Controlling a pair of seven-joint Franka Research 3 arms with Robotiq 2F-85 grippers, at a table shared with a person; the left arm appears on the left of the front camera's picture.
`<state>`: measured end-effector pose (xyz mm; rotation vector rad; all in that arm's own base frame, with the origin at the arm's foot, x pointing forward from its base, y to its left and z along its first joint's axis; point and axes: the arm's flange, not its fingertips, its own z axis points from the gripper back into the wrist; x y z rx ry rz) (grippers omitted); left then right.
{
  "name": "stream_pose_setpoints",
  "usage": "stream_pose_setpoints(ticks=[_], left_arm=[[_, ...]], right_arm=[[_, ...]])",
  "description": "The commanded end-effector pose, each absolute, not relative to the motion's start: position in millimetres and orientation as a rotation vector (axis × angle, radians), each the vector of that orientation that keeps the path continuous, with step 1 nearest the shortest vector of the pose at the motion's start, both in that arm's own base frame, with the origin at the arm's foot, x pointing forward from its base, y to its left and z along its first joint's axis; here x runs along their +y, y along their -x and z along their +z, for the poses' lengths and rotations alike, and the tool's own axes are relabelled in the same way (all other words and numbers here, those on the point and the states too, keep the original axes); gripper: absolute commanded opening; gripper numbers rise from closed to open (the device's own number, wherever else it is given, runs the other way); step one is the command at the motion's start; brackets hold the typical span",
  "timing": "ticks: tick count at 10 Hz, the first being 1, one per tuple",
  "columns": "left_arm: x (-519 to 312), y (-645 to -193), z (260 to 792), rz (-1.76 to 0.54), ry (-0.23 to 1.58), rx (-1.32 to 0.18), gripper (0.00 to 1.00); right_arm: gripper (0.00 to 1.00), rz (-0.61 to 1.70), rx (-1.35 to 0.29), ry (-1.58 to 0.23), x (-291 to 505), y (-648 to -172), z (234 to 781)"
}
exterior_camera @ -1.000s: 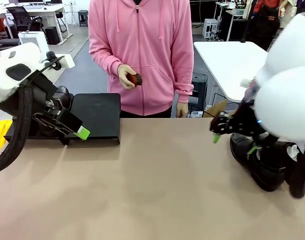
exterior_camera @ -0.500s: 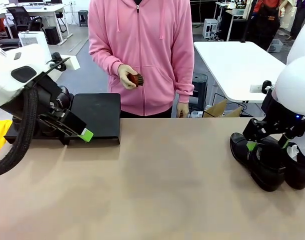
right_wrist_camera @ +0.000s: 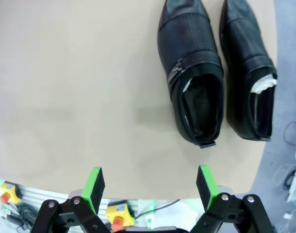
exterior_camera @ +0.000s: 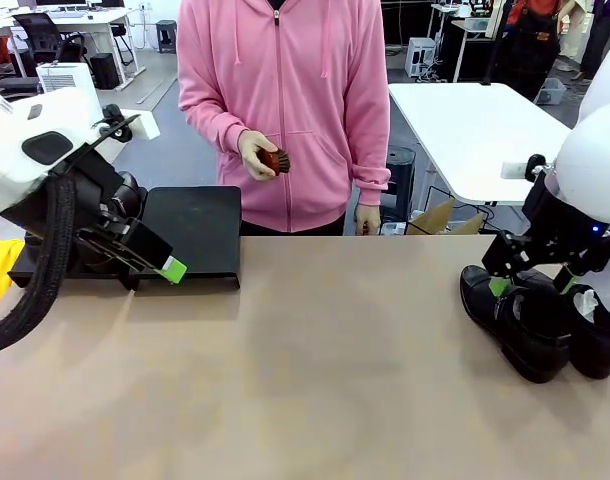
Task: Organize the shoes by placing them on the stand.
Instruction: Pick up one Shoe and place it in the middle of the table.
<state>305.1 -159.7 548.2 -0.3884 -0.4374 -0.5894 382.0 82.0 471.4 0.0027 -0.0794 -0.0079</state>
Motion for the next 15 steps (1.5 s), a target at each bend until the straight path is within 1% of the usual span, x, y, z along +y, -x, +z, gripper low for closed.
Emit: stream_pose_setpoints(ticks=[1,2,4,6,7,8,10,12,15], left_arm=[[-159.1,-305.1,548.9,-0.594,0.414,-0.434,0.74],[-159.1,-305.1,548.9,-0.594,0.414,-0.434,0.74],[-159.1,-305.1,548.9,-0.594,0.414,-0.434,0.74],[-159.1,-305.1,548.9,-0.594,0.414,-0.434,0.74],[-159.1,-305.1,548.9,-0.594,0.414,-0.434,0.74],[-159.1,-305.1,548.9,-0.594,0.414,-0.434,0.74],[-159.1,-305.1,548.9,-0.594,0.414,-0.434,0.74],[-159.1,-305.1,548.9,-0.594,0.414,-0.434,0.74],[-159.1,-305.1,548.9,-0.594,0.414,-0.434,0.74]], right_arm=[[1.00,0.060,-0.016,-0.033,48.2,-397.3,464.0],[1.00,0.115,-0.023,-0.083,38.1,-397.0,462.0],[1.00,0.203,-0.018,-0.067,20.0,-398.5,451.6],[1.00,0.259,0.007,-0.095,2.2,-404.2,432.6],[0.94,0.263,-0.014,-0.086,-1.3,-408.2,424.1],[0.78,0.248,-0.056,-0.086,-2.3,-411.0,416.8],[0.78,0.146,-0.144,-0.041,-6.6,-420.1,405.1],[0.78,0.065,-0.147,-0.015,-14.9,-433.9,397.0],[0.78,0.031,-0.107,-0.007,-17.5,-446.8,381.5]])
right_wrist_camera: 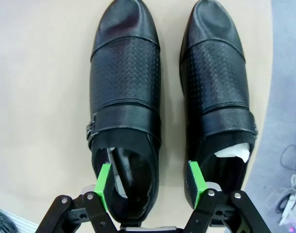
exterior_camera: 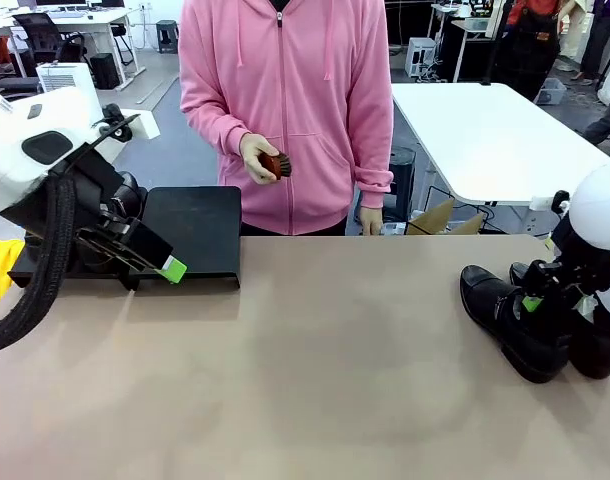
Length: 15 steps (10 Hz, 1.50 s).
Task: Organize the shoes by placing them on the stand.
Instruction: Pick up one Shoe and place it in the middle of the table.
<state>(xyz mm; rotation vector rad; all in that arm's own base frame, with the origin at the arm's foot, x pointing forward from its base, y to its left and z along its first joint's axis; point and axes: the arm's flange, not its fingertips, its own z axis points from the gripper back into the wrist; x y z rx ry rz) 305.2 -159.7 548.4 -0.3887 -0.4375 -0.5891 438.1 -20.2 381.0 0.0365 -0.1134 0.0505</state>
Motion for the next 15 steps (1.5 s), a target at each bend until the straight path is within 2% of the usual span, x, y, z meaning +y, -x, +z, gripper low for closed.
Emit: stream_pose_setpoints(ticks=[1,13,14,15], left_arm=[[-159.1,-305.1,548.9,-0.594,0.414,-0.434,0.74],[-159.1,-305.1,548.9,-0.594,0.414,-0.434,0.74],[-159.1,-305.1,548.9,-0.594,0.414,-0.434,0.74],[-159.1,-305.1,548.9,-0.594,0.414,-0.434,0.74]], right_arm=[[0.78,0.036,-0.109,-0.010,-15.5,-447.6,382.0],[0.78,0.008,0.004,0.000,-13.7,-455.1,349.7],[0.69,0.018,0.000,-0.002,-14.0,-454.5,350.5],[0.51,0.031,0.004,0.006,-13.7,-454.4,351.1]])
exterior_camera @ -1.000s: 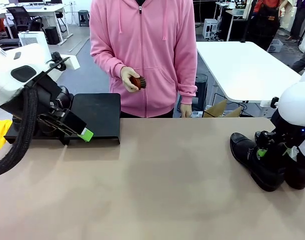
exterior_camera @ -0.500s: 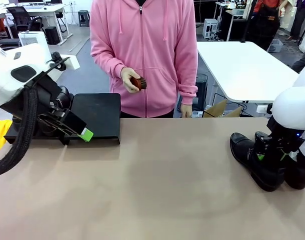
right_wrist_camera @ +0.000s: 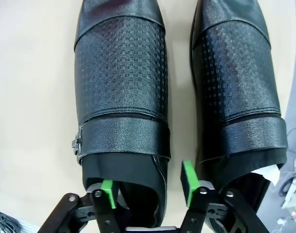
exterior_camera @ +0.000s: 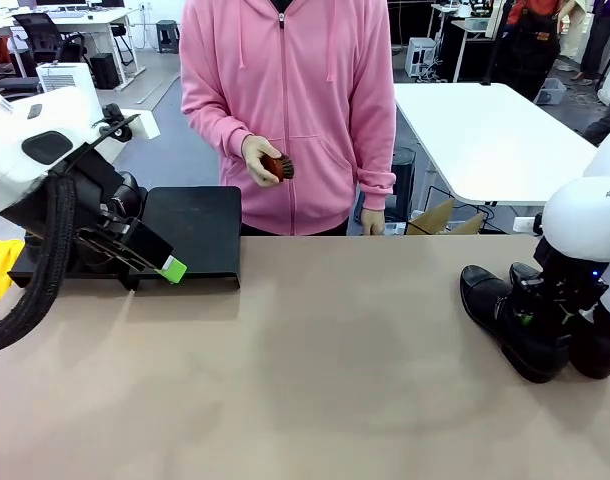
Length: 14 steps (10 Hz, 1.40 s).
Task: Organize the shoes by placing them on the stand.
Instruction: Pick up one Shoe and place it in the middle of the table.
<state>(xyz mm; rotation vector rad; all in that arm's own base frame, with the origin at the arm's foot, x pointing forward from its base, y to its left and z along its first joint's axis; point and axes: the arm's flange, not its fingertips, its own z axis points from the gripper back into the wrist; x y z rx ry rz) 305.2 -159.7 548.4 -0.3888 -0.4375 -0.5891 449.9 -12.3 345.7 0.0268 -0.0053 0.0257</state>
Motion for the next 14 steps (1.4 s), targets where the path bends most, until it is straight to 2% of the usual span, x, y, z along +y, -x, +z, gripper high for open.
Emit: stream_pose_setpoints(ticks=[1,2,3,6,9,11,12,14], left_arm=[[-159.1,-305.1,548.9,-0.594,0.414,-0.434,0.74],[-159.1,-305.1,548.9,-0.594,0.414,-0.434,0.74],[-159.1,-305.1,548.9,-0.594,0.414,-0.434,0.74],[-159.1,-305.1,548.9,-0.594,0.414,-0.434,0.74],[-159.1,-305.1,548.9,-0.594,0.414,-0.434,0.74],[-159.1,-305.1,548.9,-0.594,0.414,-0.434,0.74],[-159.1,-305.1,548.9,-0.594,0.414,-0.434,0.74],[-159.1,-305.1,548.9,-0.594,0.414,-0.434,0.74]], right_arm=[[0.31,0.038,0.010,0.007,-14.0,-454.2,351.1],[0.11,0.045,0.018,0.005,-14.1,-454.4,350.2],[0.00,0.053,0.029,0.002,-14.4,-455.1,348.4],[0.00,0.078,0.070,-0.001,-15.9,-457.0,340.8],[0.00,0.053,0.077,-0.001,3.4,-445.4,367.3],[0.00,0.013,-0.074,0.097,62.1,-412.9,417.4],[0.00,0.036,-0.130,0.072,99.1,-393.1,432.8],[0.00,0.062,-0.163,0.016,172.4,-359.3,428.8]])
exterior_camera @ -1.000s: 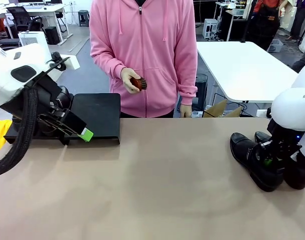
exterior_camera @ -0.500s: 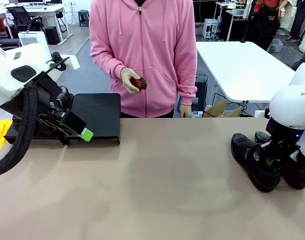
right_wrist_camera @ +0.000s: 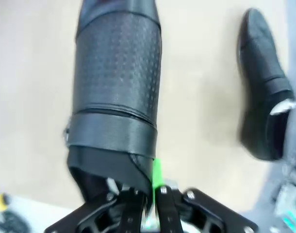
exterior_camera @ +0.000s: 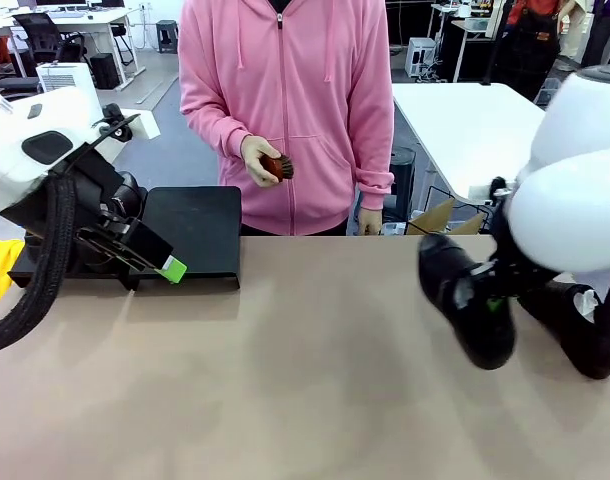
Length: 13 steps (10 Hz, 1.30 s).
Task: Organize the shoes by placing them on the stand.
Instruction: Pick up one Shoe and place it in the middle of the table.
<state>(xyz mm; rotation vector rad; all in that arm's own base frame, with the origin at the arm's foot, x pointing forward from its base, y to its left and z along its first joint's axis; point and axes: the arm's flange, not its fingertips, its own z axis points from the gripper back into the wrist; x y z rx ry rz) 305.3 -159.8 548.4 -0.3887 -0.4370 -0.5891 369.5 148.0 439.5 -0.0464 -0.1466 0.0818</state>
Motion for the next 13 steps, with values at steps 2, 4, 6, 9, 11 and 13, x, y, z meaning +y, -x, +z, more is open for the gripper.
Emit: stream_pose_setpoints(ticks=[2,4,6,9,11,13], left_arm=[[-159.1,-305.1,548.9,-0.594,0.414,-0.434,0.74],[-159.1,-305.1,548.9,-0.594,0.414,-0.434,0.74],[-159.1,-305.1,548.9,-0.594,0.414,-0.434,0.74],[-159.1,-305.1,548.9,-0.594,0.414,-0.434,0.74],[-159.1,-305.1,548.9,-0.594,0.414,-0.434,0.74],[-159.1,-305.1,548.9,-0.594,0.414,-0.434,0.74]], right_arm=[[0.00,0.041,-0.143,-0.092,233.5,-339.9,416.4],[0.00,-0.047,-0.151,-0.209,267.0,-325.7,405.5],[0.00,-0.095,-0.141,-0.242,288.1,-320.1,395.9],[0.00,-0.073,-0.073,-0.287,298.4,-327.6,365.9],[0.22,-0.060,-0.084,-0.297,293.6,-328.9,369.3],[0.54,-0.063,-0.069,-0.308,283.6,-331.6,369.1]])
